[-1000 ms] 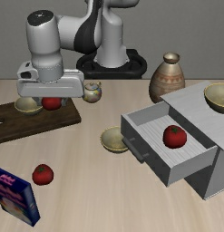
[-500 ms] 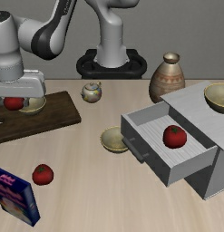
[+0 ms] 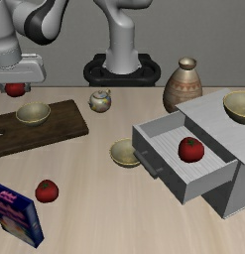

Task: Pick the tomato next to the cutting board and place it on the porcelain bowl on the cutting board

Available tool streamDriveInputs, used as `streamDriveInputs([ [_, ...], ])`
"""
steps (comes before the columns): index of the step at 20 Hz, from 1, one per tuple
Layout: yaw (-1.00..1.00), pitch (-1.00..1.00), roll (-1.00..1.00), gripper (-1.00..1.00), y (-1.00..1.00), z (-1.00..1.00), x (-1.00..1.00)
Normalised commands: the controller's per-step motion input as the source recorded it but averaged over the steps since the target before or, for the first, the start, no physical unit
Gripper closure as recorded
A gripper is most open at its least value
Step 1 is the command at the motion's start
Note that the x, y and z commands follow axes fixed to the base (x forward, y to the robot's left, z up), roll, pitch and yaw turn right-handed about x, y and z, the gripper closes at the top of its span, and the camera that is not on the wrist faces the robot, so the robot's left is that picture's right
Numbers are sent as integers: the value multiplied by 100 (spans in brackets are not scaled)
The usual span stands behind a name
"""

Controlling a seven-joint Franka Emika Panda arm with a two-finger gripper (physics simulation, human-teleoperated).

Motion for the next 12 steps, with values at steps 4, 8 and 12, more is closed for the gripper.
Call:
streamDriveInputs([
  [4, 0, 0, 0, 100, 0, 0, -100],
  [8, 0, 0, 0, 100, 0, 0, 50],
  [12, 0, 0, 0, -100, 25, 0, 25],
])
